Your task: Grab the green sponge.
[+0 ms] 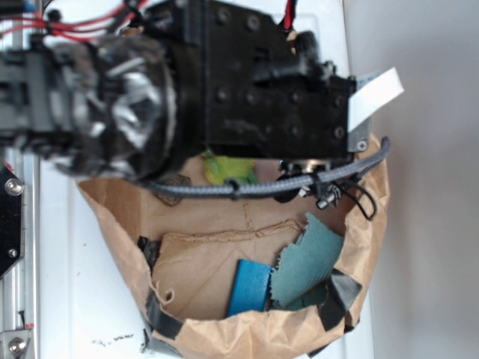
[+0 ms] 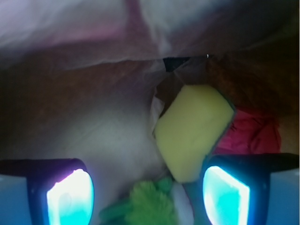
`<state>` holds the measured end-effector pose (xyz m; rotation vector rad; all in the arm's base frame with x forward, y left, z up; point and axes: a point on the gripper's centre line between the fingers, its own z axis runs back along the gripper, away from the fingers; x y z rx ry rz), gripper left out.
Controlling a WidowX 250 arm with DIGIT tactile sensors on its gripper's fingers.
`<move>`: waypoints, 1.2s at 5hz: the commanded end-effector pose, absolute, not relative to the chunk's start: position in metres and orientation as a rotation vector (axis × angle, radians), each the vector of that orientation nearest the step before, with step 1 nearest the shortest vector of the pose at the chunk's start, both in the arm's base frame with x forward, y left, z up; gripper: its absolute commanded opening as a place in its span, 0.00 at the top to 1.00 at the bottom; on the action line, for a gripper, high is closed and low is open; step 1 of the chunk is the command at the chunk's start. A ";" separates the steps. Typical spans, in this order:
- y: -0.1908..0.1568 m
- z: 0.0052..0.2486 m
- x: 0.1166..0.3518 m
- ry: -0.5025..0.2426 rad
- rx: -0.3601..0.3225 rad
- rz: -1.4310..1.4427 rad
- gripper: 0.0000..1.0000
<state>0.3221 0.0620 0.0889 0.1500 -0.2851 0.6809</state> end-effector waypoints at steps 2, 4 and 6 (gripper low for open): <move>0.077 0.093 0.333 -0.389 0.237 0.691 0.00; 0.081 0.085 0.330 -0.415 0.286 0.679 0.00; 0.088 0.080 0.330 -0.414 0.295 0.679 0.00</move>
